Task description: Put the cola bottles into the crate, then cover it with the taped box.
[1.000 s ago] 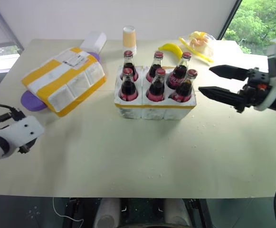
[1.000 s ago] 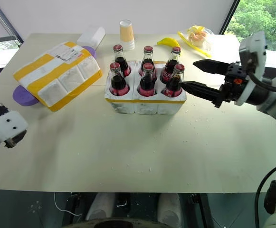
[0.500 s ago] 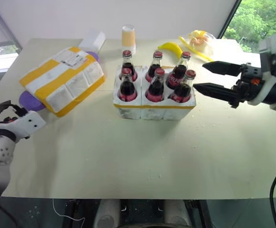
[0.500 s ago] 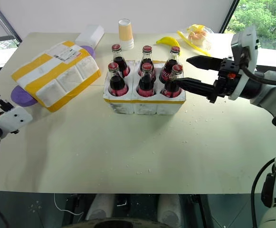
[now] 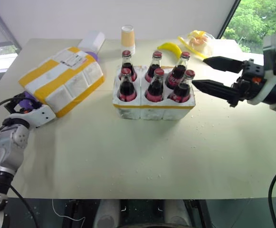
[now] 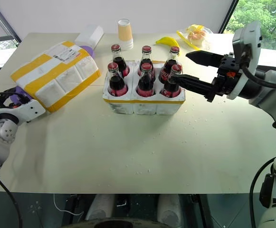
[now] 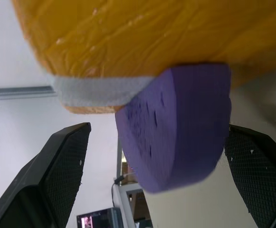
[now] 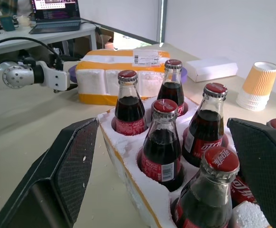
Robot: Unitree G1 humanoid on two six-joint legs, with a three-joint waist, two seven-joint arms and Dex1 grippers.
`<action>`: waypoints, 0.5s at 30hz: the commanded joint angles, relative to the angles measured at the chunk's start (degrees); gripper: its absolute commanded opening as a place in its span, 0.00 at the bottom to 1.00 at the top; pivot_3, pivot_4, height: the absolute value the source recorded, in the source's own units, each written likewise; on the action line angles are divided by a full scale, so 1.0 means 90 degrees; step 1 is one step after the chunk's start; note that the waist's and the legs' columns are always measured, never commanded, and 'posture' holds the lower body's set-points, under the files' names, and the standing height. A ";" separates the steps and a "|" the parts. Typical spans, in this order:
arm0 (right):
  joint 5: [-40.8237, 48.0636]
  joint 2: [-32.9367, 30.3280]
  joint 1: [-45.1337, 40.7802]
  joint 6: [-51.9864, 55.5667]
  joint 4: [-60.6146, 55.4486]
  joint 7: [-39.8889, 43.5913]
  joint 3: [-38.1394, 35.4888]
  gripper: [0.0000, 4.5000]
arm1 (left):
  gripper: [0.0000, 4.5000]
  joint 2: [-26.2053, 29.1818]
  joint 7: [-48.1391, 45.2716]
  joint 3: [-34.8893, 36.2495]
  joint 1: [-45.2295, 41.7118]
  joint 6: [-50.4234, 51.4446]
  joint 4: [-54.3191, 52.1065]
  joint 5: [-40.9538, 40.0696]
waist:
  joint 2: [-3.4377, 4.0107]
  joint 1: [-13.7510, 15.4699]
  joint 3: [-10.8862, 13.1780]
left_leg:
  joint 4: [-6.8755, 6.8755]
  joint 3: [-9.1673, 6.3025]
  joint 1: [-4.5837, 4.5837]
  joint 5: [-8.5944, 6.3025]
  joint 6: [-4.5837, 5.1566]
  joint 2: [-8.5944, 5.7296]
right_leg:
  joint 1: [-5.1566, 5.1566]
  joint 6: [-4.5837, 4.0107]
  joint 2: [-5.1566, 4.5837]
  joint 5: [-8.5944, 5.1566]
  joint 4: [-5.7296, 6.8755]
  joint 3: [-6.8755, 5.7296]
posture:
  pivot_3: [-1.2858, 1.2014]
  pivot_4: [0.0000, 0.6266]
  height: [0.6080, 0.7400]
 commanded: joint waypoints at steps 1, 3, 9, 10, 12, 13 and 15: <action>0.0162 -0.0025 -0.0023 -0.0015 -0.0203 -0.0129 -0.0308 0.99 | 1.00 -0.0040 0.0138 -0.0074 -0.0275 -0.0122 0.0399 0.0085 | 0.0000 0.0000 0.0000 | 0.0000 0.0002 0.0003 0.0000 0.0000 0.0000 | 0.0000 0.0000 -0.0001 0.0000 0.0001 0.0000 | 0.52 0.24 1.00; 0.0170 -0.0049 0.0007 -0.0027 -0.0213 -0.0169 -0.0325 0.99 | 1.00 -0.0121 0.0156 -0.0164 -0.0424 -0.0187 0.0646 0.0061 | -0.0001 0.0000 -0.0001 | 0.0003 0.0004 0.0002 0.0000 0.0000 0.0000 | 0.0000 0.0000 -0.0001 0.0000 0.0004 0.0000 | 0.52 0.24 1.00; 0.0187 -0.0094 0.0072 -0.0024 -0.0257 -0.0252 -0.0366 1.00 | 0.70 -0.0213 0.0143 -0.0217 -0.0668 -0.0496 0.0974 -0.0020 | -0.0004 0.0015 -0.0002 | 0.0012 0.0001 0.0003 -0.0001 0.0003 0.0000 | 0.0005 0.0001 -0.0002 0.0000 0.0008 -0.0001 | 0.52 0.24 1.00; 0.0195 -0.0111 0.0083 -0.0023 -0.0256 -0.0248 -0.0377 1.00 | 0.57 -0.0202 0.0139 -0.0221 -0.0690 -0.0527 0.1012 -0.0013 | -0.0003 0.0019 -0.0002 | 0.0016 -0.0001 0.0004 -0.0001 0.0003 0.0001 | 0.0008 0.0000 -0.0002 0.0000 0.0009 -0.0001 | 0.52 0.24 1.00; 0.0201 -0.0160 0.0121 -0.0012 -0.0264 -0.0227 -0.0402 1.00 | 0.36 -0.0160 0.0128 -0.0220 -0.0746 -0.0586 0.1088 -0.0009 | -0.0003 0.0020 -0.0003 | 0.0019 -0.0002 0.0004 -0.0001 0.0003 0.0000 | 0.0011 0.0001 -0.0003 0.0000 0.0010 -0.0002 | 0.52 0.24 1.00; 0.0199 -0.0184 0.0135 -0.0011 -0.0258 -0.0213 -0.0412 1.00 | 0.25 -0.0146 0.0123 -0.0220 -0.0771 -0.0607 0.1113 -0.0007 | -0.0003 0.0020 -0.0003 | 0.0020 -0.0004 0.0006 -0.0002 0.0004 0.0001 | 0.0014 0.0000 -0.0003 0.0000 0.0011 -0.0002 | 0.52 0.24 1.00; 0.0196 -0.0259 0.0187 0.0005 -0.0237 -0.0169 -0.0449 1.00 | 0.12 -0.0091 0.0129 -0.0209 -0.0825 -0.0629 0.1139 0.0002 | -0.0002 0.0016 -0.0003 | 0.0023 -0.0005 0.0007 -0.0003 0.0006 0.0001 | 0.0016 0.0001 -0.0003 0.0000 0.0011 -0.0002 | 0.52 0.24 1.00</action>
